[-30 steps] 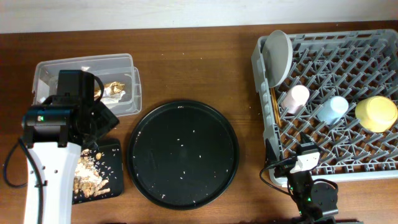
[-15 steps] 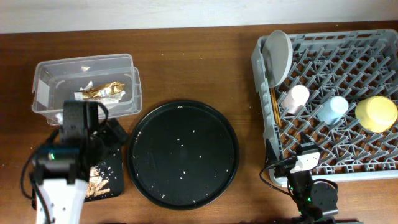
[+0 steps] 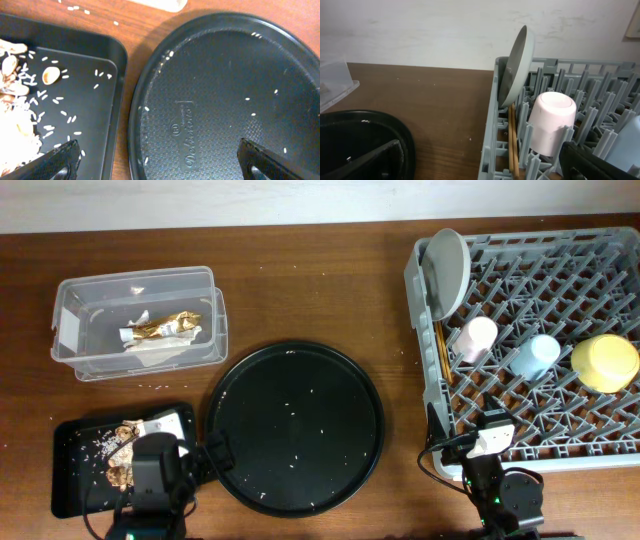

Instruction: Sort waste into correct bins and load items into the dishwasher rack

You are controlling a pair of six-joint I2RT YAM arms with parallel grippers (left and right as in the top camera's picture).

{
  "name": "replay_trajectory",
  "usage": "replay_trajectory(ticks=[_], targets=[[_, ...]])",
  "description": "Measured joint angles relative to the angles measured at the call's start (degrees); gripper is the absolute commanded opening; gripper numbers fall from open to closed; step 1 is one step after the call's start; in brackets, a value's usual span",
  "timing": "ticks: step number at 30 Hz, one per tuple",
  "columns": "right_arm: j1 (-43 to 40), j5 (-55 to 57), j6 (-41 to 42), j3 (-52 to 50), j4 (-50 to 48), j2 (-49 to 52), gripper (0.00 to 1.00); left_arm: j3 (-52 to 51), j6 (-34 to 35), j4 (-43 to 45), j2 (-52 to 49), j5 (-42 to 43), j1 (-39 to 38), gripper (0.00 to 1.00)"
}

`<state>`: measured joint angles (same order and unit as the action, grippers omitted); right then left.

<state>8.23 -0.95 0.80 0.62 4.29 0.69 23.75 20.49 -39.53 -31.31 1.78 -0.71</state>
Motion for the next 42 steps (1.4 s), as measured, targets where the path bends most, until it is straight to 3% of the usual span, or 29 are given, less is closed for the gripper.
replay_trajectory(ticks=[3,9,20,26,42], targets=[[0.0,0.0,0.0,0.0,0.0,0.0,0.98,-1.3,0.0,3.0,2.3,0.3,0.0,0.99],[0.0,0.0,0.0,0.0,0.0,0.0,0.98,-6.1,-0.2,17.4,3.3,4.3,0.0,0.99],[0.0,0.0,0.0,0.0,0.0,0.0,0.98,-20.0,-4.2,30.8,14.8,10.5,0.0,0.99],[0.0,0.0,0.0,0.0,0.0,0.0,0.98,-20.6,-6.0,34.0,17.5,11.3,0.0,0.99],[0.0,0.0,0.0,0.0,0.0,0.0,0.98,-22.7,-12.2,36.0,28.5,1.9,0.0,0.99]])
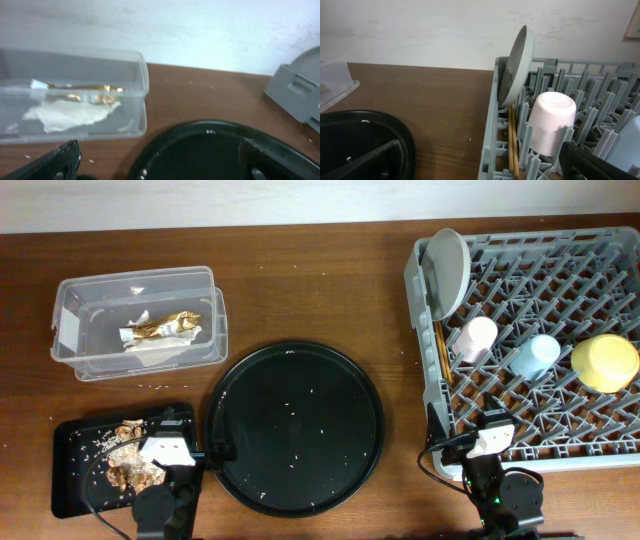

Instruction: Sort waste into correct bins and load items into the dishwasher rack

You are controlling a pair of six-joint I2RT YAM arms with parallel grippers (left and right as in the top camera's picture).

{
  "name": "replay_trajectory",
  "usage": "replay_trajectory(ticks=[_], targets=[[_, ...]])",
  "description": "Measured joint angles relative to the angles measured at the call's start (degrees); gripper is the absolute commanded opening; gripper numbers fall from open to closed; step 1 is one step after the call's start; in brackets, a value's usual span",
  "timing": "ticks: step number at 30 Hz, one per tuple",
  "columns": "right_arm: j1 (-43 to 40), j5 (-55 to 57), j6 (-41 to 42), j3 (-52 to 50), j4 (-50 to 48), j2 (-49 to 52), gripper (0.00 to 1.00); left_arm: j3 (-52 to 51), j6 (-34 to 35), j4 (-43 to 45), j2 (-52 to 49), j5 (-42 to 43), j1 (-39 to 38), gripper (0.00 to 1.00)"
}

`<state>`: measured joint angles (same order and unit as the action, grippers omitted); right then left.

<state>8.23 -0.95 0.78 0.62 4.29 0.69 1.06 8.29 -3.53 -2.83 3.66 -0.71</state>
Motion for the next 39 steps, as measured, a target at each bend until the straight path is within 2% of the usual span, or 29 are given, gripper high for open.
replay_trajectory(ticks=[9,14,17,23,27,39], targets=[[0.0,0.0,0.0,0.0,0.0,0.0,0.99,0.0,-0.7,5.4,2.0,-4.1,0.0,0.99],[0.0,0.0,0.0,0.0,0.0,0.0,0.98,-0.1,-1.3,-0.3,2.0,-6.3,0.0,0.99],[0.0,0.0,0.0,0.0,0.0,0.0,0.98,-0.2,-2.1,-0.8,2.0,-7.3,0.0,0.99],[0.0,0.0,0.0,0.0,0.0,0.0,0.98,-0.2,-9.9,-0.9,2.0,-7.8,0.1,0.99],[0.0,0.0,0.0,0.0,0.0,0.0,0.98,-0.2,-12.3,-0.9,2.0,-7.8,0.2,0.99],[0.0,0.0,0.0,0.0,0.0,0.0,0.98,-0.2,-13.5,-1.0,2.0,-7.8,0.2,0.99]])
